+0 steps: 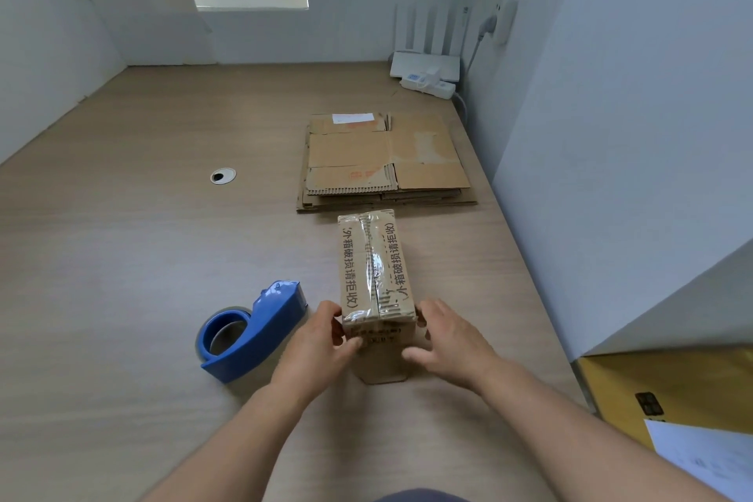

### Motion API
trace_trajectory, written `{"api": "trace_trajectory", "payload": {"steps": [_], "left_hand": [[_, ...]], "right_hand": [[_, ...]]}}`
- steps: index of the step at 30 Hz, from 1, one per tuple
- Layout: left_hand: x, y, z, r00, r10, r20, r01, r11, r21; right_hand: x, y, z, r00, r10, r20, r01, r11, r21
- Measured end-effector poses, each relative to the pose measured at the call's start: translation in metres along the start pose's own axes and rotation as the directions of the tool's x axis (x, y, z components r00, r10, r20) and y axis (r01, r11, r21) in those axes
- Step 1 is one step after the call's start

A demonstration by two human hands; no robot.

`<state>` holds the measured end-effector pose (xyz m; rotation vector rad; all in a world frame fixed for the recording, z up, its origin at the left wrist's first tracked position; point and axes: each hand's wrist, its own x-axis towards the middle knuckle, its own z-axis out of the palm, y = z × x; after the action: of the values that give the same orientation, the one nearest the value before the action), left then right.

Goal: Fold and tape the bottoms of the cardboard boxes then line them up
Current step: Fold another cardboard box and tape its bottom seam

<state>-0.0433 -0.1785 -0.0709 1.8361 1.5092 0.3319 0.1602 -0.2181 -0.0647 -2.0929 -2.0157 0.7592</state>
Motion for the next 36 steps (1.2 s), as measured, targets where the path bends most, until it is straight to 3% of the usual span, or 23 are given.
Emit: {"api": "trace_trajectory", "payload": {"steps": [4,12,17,22,31,36], "left_hand": [[-0.002,-0.003,-0.012,0.998,0.032,0.052,-0.030,0.999,-0.038],[0.007,0.006,-0.012,0.999,0.020,0.044,-0.027,0.983,0.180],[0.007,0.004,-0.009,1.000,0.001,0.018,-0.004,0.980,0.199],[0.007,0.004,-0.011,1.000,0.008,0.025,-0.013,0.979,0.203],[0.011,0.011,-0.011,0.998,0.029,0.063,-0.044,0.964,0.262],[0.012,0.010,-0.012,0.999,0.028,0.046,-0.039,0.964,0.262]], "right_hand": [[-0.001,0.012,-0.017,0.996,-0.086,-0.029,0.087,0.995,0.040],[0.016,0.000,-0.021,0.992,-0.123,-0.038,0.112,0.970,-0.217],[0.013,0.002,-0.024,0.992,-0.120,0.027,0.122,0.984,-0.127],[0.012,0.012,-0.028,0.985,-0.155,-0.071,0.156,0.988,0.017],[0.023,0.009,-0.018,0.960,-0.257,-0.109,0.226,0.945,-0.237],[0.025,0.006,-0.026,0.980,-0.198,0.030,0.200,0.965,-0.167]]}}
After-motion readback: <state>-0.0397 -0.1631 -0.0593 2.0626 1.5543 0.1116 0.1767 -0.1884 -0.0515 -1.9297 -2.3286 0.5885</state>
